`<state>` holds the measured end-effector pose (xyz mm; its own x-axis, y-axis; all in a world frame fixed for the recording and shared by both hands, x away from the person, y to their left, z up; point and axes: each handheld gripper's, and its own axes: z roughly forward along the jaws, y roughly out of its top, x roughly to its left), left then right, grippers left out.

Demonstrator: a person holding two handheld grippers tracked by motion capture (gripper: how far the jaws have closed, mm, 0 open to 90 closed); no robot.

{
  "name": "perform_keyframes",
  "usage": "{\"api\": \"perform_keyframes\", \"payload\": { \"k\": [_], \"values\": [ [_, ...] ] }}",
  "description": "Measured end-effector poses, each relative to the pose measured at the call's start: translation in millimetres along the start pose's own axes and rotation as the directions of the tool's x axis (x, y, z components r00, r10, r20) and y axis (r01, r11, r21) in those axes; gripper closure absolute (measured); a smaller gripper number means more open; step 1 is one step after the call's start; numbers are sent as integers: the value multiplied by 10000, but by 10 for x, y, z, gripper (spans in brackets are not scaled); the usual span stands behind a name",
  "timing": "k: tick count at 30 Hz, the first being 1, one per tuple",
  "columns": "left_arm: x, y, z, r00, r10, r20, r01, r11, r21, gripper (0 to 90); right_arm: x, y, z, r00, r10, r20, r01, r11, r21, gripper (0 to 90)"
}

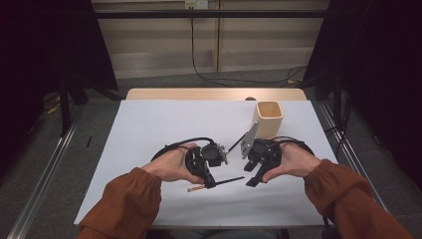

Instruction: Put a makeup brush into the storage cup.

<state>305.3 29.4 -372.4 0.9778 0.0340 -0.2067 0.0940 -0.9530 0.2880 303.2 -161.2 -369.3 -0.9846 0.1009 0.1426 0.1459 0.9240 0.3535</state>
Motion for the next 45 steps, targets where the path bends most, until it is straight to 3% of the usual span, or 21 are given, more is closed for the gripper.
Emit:
{"api": "perform_keyframes", "payload": {
  "k": [5,17,20,21,22,25,31,32,34,39,45],
  "values": [
    [-1,7,1,9999,-146,-45,145,9996,-252,840,4,52,51,9994,-228,-246,226,9997,-47,567],
    [2,22,15,9999,45,117,-45,10000,-21,840,-20,102,114,9982,-394,-443,376,9984,-419,691],
    [-10,18,17,9998,-116,139,121,9995,-298,840,-13,107,140,9973,-464,-561,446,9985,-326,699],
    [10,19,-2,9998,195,103,-194,9998,-98,840,-6,113,157,9964,-614,-583,600,9979,-256,710],
    [-6,14,2,9999,24,135,-22,9999,-159,840,12,117,162,9959,-549,-716,532,9983,-254,735],
    [-18,7,-5,10000,9,23,-9,9999,-160,840,8,127,171,9954,-687,-672,655,9967,-485,761],
    [-5,19,3,9994,320,148,-318,9994,-111,840,12,125,178,9937,-720,-860,675,9963,-535,852],
    [-9,22,4,9993,326,177,-324,9994,-118,840,6,116,178,9932,-758,-885,700,9953,-673,856],
    [-27,16,20,9999,-44,143,50,9991,-412,839,0,107,175,9928,-859,-840,796,9939,-763,858],
    [-4,2,23,9996,108,275,-96,9989,-465,838,-6,90,175,9931,-773,-887,704,9944,-783,861],
    [2,-28,54,9994,-90,344,114,9974,-718,834,-21,84,194,9926,-691,-1002,614,9951,-779,861]
  ]
}}
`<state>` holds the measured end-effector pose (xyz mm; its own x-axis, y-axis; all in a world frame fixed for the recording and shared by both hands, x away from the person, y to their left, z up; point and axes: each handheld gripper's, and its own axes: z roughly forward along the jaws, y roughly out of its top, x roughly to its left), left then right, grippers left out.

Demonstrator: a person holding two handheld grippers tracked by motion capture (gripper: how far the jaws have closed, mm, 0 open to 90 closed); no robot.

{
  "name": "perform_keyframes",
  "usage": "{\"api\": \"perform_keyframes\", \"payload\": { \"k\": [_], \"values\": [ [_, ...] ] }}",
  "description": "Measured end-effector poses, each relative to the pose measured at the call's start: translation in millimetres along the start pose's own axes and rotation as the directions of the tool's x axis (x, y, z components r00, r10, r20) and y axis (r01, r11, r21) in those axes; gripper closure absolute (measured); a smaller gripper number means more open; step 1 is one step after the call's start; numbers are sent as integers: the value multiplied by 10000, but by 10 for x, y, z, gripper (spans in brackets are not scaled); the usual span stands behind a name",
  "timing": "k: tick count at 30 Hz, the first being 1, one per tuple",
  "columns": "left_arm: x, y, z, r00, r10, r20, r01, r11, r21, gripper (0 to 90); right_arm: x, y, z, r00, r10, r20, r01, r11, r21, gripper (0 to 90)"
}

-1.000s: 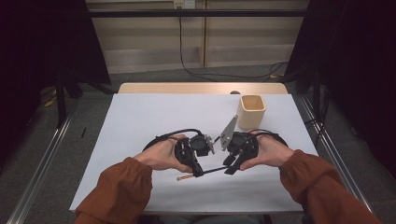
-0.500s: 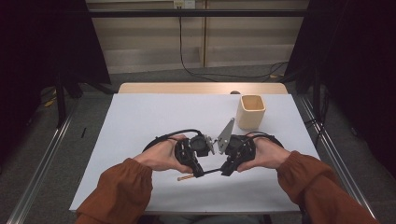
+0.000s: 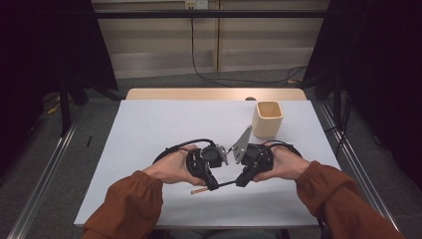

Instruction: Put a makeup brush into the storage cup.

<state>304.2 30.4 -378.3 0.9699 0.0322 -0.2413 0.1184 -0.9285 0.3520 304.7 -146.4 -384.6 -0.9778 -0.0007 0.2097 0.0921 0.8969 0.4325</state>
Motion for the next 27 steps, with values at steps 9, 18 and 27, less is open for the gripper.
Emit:
{"api": "perform_keyframes", "payload": {
  "k": [9,18,27],
  "values": [
    [33,-104,6,9988,-482,-80,475,9959,-773,658,-29,-29,-24,9993,355,-123,-355,9994,11,861],
    [81,-198,-53,9906,-1012,-919,879,9864,-1391,205,-44,-80,-85,9986,518,33,-517,9980,-352,861],
    [89,-324,-52,9828,-1425,-1173,1106,9634,-2443,53,-36,-136,-118,9973,730,33,-728,9962,-488,860]
  ]
}}
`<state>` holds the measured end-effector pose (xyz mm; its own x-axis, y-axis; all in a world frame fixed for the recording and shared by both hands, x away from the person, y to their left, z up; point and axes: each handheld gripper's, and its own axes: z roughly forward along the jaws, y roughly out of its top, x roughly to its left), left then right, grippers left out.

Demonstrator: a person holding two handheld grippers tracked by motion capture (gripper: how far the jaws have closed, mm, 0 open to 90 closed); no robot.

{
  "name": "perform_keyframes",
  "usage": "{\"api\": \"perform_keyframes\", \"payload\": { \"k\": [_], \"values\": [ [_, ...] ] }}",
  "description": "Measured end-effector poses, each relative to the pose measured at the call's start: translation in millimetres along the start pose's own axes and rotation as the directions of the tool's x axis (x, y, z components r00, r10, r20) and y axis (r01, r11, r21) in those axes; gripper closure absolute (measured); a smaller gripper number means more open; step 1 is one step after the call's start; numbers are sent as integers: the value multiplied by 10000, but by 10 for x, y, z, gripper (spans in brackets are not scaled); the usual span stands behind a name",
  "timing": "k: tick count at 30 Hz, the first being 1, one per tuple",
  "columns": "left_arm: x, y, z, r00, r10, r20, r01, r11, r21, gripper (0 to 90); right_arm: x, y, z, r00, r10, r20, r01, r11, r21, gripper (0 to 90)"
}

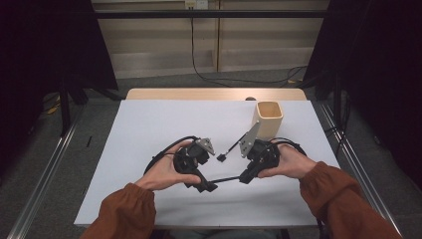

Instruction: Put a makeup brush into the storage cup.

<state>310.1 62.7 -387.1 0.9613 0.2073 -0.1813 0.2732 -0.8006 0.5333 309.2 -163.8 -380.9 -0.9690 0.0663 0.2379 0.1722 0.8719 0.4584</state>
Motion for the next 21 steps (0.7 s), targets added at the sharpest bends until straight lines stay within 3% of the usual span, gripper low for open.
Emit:
{"api": "perform_keyframes", "payload": {
  "k": [7,11,21],
  "values": [
    [21,-91,-62,9984,-135,-549,108,9987,-494,37,-16,-49,-10,9997,91,223,-85,9996,-273,860],
    [33,-171,-93,9985,-177,-526,131,9963,-854,37,-25,-105,-9,9995,188,264,-179,9992,-355,860],
    [21,-284,-135,9945,-269,-1016,128,9905,-1369,38,27,-176,-72,9983,338,485,-310,9979,-573,860]
  ]
}}
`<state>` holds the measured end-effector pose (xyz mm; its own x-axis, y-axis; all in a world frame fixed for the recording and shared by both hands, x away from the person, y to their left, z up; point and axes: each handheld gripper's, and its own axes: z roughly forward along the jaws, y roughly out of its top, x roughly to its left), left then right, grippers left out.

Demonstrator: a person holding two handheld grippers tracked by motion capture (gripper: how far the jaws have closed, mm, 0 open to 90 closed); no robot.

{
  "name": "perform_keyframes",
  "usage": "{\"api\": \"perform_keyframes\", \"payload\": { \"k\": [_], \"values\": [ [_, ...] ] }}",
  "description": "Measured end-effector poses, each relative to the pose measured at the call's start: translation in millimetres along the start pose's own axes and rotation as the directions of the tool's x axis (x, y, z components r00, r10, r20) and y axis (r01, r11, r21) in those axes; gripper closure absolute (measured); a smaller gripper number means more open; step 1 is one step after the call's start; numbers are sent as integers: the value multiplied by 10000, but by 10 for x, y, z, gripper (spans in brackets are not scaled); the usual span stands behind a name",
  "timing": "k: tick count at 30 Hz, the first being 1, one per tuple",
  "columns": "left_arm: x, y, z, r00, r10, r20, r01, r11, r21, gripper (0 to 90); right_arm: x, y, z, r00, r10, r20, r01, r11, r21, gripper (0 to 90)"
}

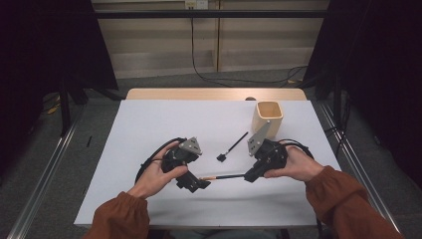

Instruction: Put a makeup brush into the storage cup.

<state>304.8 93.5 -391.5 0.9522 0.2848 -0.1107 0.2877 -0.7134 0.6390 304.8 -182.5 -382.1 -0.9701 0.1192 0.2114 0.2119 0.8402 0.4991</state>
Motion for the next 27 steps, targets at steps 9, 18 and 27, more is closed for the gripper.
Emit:
{"api": "perform_keyframes", "payload": {
  "k": [9,18,27],
  "values": [
    [36,-213,-84,9981,-606,-144,594,9957,-715,37,27,-186,-71,9987,451,228,-444,9985,-317,860],
    [-4,-354,-172,9924,-908,-829,784,9867,-1425,34,60,-429,-130,9929,1008,626,-960,9925,-762,859],
    [-26,-490,-183,9890,-1125,-958,934,9783,-1850,32,177,-553,-226,9884,1270,833,-1130,9814,-1552,859]
  ]
}}
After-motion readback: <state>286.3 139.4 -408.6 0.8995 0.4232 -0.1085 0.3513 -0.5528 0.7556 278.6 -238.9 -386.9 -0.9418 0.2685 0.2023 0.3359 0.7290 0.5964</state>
